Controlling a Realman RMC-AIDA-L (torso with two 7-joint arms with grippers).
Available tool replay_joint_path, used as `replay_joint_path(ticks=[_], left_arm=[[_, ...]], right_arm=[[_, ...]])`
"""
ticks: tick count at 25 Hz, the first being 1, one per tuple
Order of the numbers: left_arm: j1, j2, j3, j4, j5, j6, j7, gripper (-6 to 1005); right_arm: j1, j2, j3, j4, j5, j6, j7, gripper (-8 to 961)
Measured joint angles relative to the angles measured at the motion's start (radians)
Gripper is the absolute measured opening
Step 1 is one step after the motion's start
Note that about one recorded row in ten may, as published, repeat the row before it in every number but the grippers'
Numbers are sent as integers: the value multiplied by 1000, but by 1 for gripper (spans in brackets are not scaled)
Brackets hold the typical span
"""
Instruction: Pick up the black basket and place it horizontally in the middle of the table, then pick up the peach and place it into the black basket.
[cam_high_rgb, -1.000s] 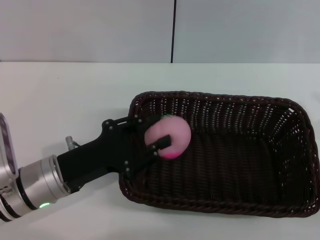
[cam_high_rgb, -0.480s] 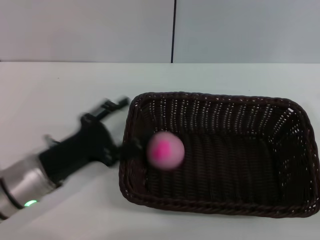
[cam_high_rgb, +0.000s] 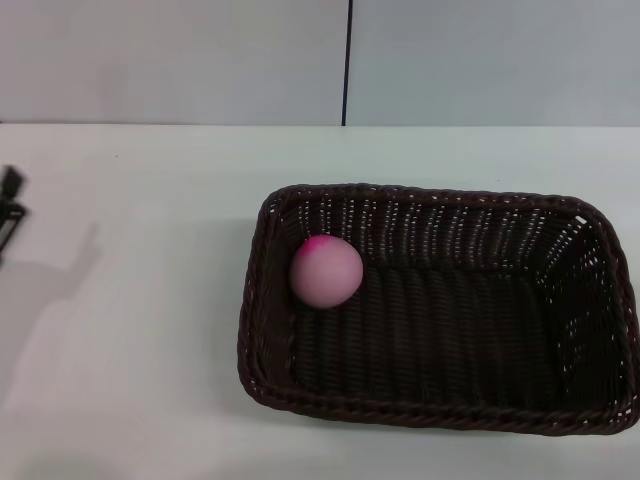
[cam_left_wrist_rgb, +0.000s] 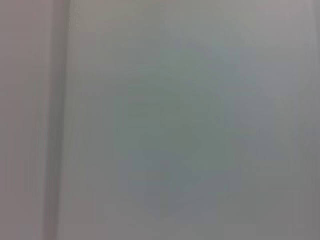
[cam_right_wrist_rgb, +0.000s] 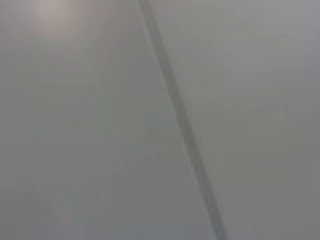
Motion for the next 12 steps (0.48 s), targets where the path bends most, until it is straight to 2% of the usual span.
replay_joint_path(ticks=[1, 3, 4, 7, 8, 12], left_arm=[[0, 0, 0, 0, 0, 0, 0, 844], [0, 0, 0, 0, 0, 0, 0, 844], [26, -1, -83, -11, 0, 1, 2, 844], [26, -1, -83, -11, 0, 1, 2, 844], [64, -2, -184, -61, 0, -14, 127, 844], [69, -2, -201, -79, 0, -21, 163, 844]], right_arm=[[-1, 1, 48, 40, 0, -8, -30, 611], [-1, 1, 75, 68, 0, -9, -50, 611], [1, 1, 110, 112, 1, -7, -88, 611], [8, 2, 133, 138, 1, -1, -125, 611], [12, 2, 139, 143, 0, 0, -135, 611], [25, -1, 139, 140, -7, -3, -140, 611]])
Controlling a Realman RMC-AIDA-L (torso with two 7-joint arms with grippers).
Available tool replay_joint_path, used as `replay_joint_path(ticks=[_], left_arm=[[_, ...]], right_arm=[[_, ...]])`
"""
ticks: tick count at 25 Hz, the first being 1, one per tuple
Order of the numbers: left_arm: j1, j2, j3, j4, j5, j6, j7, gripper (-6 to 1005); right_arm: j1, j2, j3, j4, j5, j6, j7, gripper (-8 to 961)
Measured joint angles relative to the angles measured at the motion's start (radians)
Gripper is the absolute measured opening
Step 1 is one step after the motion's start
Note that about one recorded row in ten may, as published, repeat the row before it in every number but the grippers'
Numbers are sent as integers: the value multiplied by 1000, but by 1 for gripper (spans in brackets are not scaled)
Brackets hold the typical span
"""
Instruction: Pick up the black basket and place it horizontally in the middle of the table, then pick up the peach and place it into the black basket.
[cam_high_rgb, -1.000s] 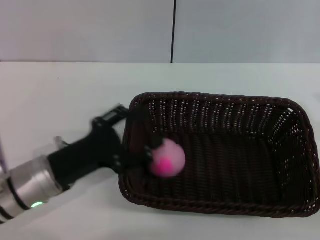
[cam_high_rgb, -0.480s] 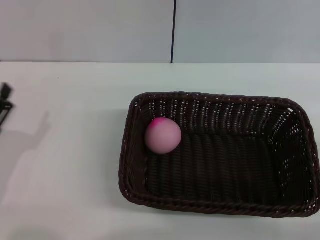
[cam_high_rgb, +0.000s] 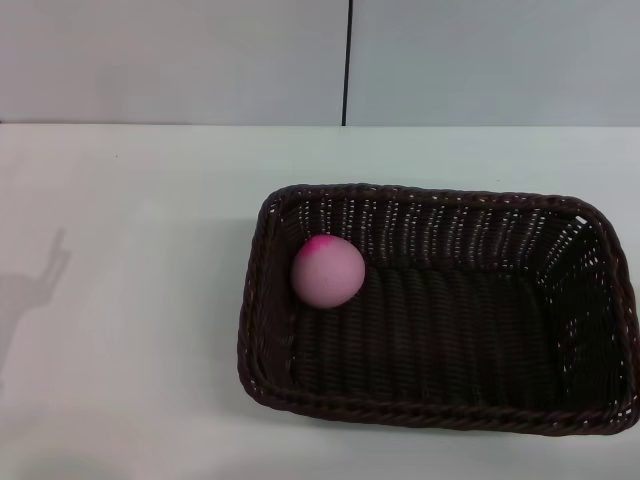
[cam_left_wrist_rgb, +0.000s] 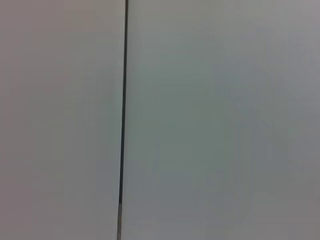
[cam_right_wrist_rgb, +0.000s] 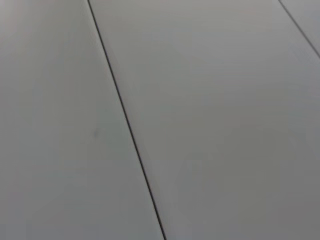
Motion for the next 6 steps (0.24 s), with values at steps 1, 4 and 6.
replay_joint_path(ticks=[1, 4, 6], left_arm=[[0, 0, 0, 0, 0, 0, 0, 844], [1, 1, -22, -28, 0, -19, 2, 844], [-2, 2, -22, -27, 0, -26, 3, 844]], right_arm=[[2, -1, -1, -2, -2, 0, 3, 611], [4, 1, -1, 2, -2, 9, 3, 611], [5, 2, -1, 4, -2, 20, -1, 611]])
